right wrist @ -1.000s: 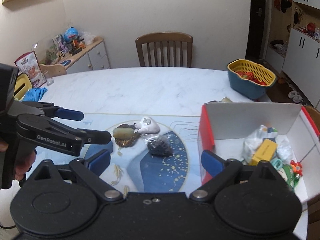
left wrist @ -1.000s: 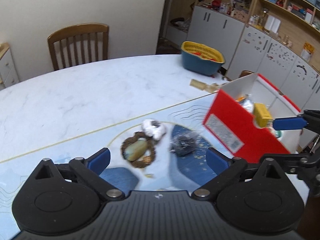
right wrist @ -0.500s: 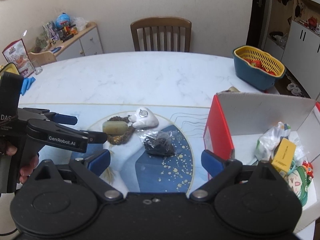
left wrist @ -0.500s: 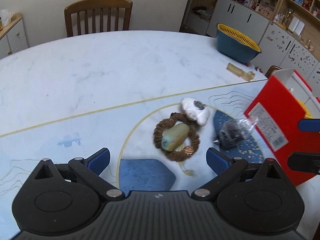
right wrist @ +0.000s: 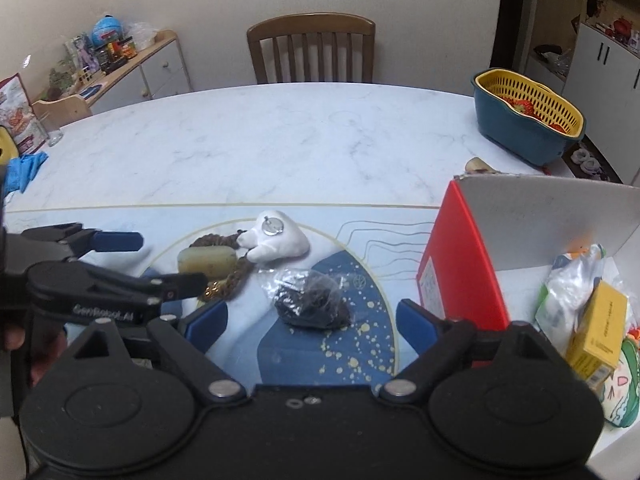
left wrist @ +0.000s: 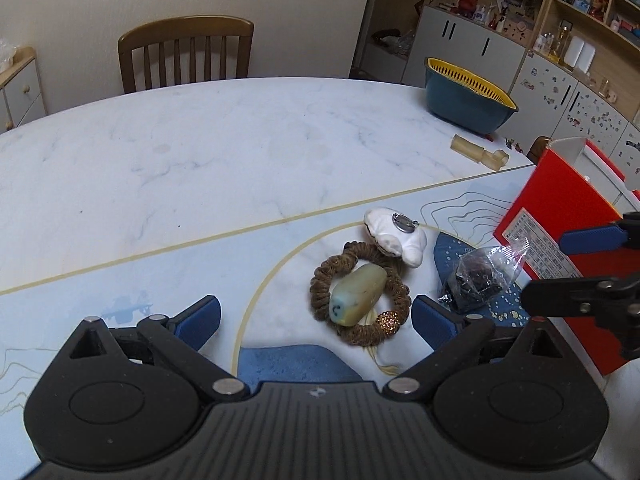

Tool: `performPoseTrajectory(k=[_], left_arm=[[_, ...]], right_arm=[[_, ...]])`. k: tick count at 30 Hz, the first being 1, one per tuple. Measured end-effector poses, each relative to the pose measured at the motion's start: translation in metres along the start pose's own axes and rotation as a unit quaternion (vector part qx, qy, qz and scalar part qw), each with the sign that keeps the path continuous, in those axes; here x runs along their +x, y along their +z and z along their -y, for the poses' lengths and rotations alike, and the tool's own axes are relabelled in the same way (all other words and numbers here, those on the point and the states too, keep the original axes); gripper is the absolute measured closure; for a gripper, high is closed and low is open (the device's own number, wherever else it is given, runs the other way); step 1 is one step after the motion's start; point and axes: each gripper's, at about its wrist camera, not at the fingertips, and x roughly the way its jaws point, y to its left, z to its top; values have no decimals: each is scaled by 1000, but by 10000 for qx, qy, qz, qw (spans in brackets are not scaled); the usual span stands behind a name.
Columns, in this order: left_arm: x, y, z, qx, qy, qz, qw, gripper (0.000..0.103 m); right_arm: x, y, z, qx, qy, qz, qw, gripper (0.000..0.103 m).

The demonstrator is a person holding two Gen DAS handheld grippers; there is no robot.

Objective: Organize objects
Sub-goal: 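Withdraw both tools from the shoebox back toward the remaining items, then grasp the green jade pendant with the left tool while the right tool grasps the clear black-filled bag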

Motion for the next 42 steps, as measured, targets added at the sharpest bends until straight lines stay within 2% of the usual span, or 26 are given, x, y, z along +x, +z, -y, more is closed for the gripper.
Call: performPoseTrajectory(k=[3, 5, 8, 9, 11, 15, 19, 23, 28, 29, 37, 39, 42], left_arm=[[-3, 0, 1, 56, 12, 129, 9999, 3], [-5, 1, 2, 97, -3, 197, 9998, 9], [-8, 0, 3, 179, -9, 308, 9994, 15], [-9, 0, 5, 245, -3, 336, 9991, 18], [-9, -1, 9, 407, -24, 381, 9984, 30], [-7, -2, 17, 641, -102, 386, 9971, 43], [-2, -2, 21, 829, -168, 326, 9959, 61], [1, -1, 23, 890, -259, 310, 9952, 68], [6, -1, 25, 920, -339, 217, 9949, 71], [7, -1, 25, 911, -348, 201, 9950, 75], [7, 0, 27, 845, -384, 89, 9956, 88], [6, 0, 28, 827, -361, 65, 9959, 88], [3, 0, 28, 757, -368, 43, 9964, 88]], right_arm=[[6, 0, -5, -123, -131, 26, 9998, 11], [9, 2, -7, -148, -218, 38, 9996, 11], [10, 3, -9, -46, -178, 61, 9998, 20], [10, 3, -10, -42, -155, 66, 9998, 20], [10, 3, -14, -78, -199, 96, 9997, 20], [19, 4, -13, 12, -234, 26, 9997, 22], [31, 3, -11, 81, -199, -142, 9997, 27], [39, 3, -10, 145, -220, -196, 9995, 30], [46, 1, -7, 242, -207, -303, 9990, 34], [47, 1, -6, 273, -200, -320, 9989, 36], [52, -1, -3, 359, -141, -337, 9987, 59], [49, -1, -3, 330, -122, -300, 9989, 66], [43, -1, -3, 330, -114, -218, 9992, 68]])
